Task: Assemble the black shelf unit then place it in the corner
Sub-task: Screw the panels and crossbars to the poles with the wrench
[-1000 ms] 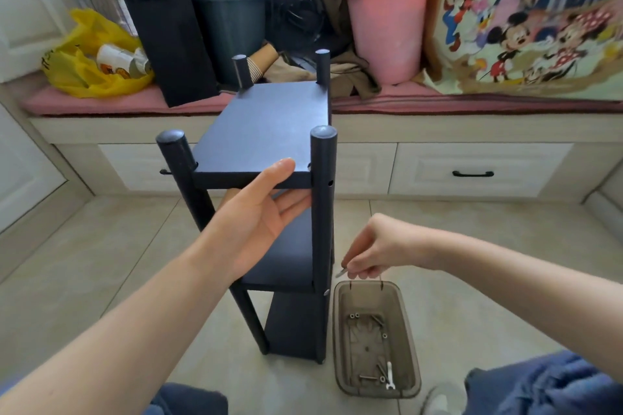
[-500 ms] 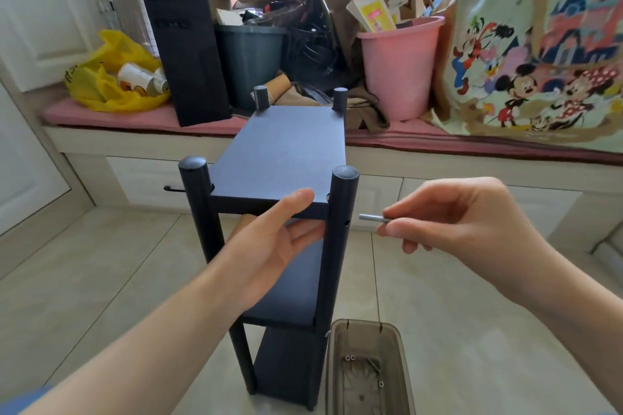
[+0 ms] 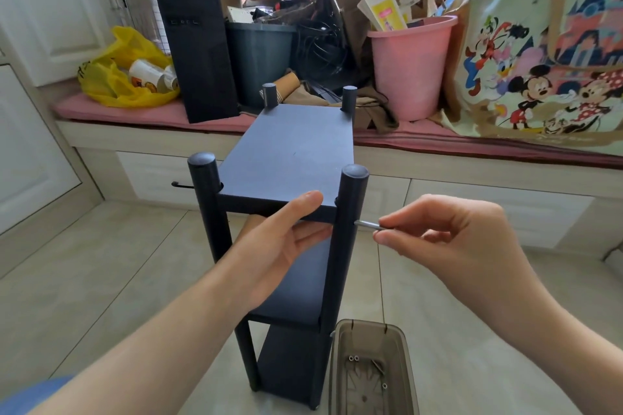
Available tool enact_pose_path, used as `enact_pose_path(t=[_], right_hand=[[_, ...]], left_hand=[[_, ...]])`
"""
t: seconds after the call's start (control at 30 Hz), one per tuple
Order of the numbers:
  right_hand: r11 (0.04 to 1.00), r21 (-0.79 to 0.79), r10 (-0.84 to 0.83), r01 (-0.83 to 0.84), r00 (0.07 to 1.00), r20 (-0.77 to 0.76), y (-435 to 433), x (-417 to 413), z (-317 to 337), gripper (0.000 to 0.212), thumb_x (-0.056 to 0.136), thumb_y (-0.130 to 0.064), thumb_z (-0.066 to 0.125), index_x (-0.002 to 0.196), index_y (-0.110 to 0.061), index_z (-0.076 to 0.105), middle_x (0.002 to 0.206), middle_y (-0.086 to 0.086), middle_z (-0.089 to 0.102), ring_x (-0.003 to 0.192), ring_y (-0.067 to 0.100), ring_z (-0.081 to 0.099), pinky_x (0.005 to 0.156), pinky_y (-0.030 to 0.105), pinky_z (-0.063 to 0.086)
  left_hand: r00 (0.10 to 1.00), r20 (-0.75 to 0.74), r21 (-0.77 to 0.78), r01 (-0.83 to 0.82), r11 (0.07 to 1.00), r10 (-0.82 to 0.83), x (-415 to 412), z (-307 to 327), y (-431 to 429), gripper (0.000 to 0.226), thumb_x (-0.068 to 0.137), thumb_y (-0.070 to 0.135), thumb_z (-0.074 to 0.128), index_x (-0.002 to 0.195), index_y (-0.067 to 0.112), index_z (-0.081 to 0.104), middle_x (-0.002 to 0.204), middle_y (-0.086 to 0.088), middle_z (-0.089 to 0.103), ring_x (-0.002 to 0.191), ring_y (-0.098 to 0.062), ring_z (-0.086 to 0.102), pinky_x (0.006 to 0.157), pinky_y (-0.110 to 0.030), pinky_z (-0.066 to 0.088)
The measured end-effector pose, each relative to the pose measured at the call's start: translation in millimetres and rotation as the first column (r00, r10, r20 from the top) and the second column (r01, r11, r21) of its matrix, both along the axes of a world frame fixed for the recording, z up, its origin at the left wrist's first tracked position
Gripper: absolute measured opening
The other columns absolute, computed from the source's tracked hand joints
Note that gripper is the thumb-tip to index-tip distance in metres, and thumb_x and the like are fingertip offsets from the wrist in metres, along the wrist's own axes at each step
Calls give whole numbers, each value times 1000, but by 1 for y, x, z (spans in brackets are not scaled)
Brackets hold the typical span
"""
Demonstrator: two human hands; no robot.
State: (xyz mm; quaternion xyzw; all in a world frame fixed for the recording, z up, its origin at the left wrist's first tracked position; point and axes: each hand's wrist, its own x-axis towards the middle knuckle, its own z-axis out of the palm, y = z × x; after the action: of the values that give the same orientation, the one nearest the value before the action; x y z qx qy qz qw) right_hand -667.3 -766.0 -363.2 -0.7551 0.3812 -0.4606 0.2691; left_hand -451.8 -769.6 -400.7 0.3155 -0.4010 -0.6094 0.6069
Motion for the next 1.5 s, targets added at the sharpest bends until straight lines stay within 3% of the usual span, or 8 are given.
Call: enact_pose_path(t=[0.13,0.27,0.5,0.7,0.83,1.13,1.33,1.5], right_hand=[[989,-146,-26,9,993,-116,7,7,-5,13,67,-31,82,77,-28,76,66,-20,68,65,6,65,58,12,46],[978,-208,-68,33,985,-161,6,13,-8,15,68,-21,86,78,-22,75,65,-25,62,62,1,61,60,6,41],[982,-170,-97,81,992,-87,1,24,-10,13,69,-26,82,76,-21,72,65,-17,65,68,8,62,59,15,44],[980,-173,-113,99,991,-73,-1,28,-12,18,68,-20,87,74,-18,70,65,-18,64,67,6,61,61,10,41],[984,-148,-106,99,994,-42,-1,28,-14,21,68,-22,87,71,-21,66,67,-16,65,64,8,58,60,10,40],[998,-60,-26,26,1000,-4,-4,27,-13,19,69,-25,84,68,-27,66,69,-10,65,60,21,56,57,31,49],[993,-98,-66,65,998,-13,-3,32,-14,17,67,-28,82,69,-28,65,70,-14,65,63,17,57,56,20,45],[997,-37,-71,72,997,12,-5,32,-14,18,68,-36,80,69,-24,66,68,-8,67,62,15,59,55,20,45]], left_hand=[[1000,23,25,2,1000,-2,0,1,1,26,81,30,78,104,19,80,120,-16,73,110,-34,71,88,-32,58],[999,38,44,-24,999,23,1,-1,0,40,77,34,79,113,16,75,122,-16,72,112,-33,70,94,-35,57],[998,60,64,-39,997,35,2,-1,0,47,73,39,82,114,15,73,117,-11,74,109,-25,72,90,-28,56],[995,88,49,-40,998,36,2,-2,2,17,81,35,79,97,27,80,111,-5,76,105,-21,73,89,-29,55],[997,74,51,-25,998,21,4,-3,3,25,78,39,79,99,27,80,113,-5,76,106,-20,73,89,-28,55],[997,80,70,7,998,-12,5,-2,5,20,80,41,77,96,31,80,118,-7,75,112,-26,71,93,-29,57],[998,65,98,-3,995,-4,4,-1,4,13,86,33,73,95,26,81,119,-13,74,113,-29,70,92,-31,58],[997,81,96,0,995,-8,4,0,5,24,82,35,79,99,19,78,120,-15,73,113,-28,70,92,-31,58]])
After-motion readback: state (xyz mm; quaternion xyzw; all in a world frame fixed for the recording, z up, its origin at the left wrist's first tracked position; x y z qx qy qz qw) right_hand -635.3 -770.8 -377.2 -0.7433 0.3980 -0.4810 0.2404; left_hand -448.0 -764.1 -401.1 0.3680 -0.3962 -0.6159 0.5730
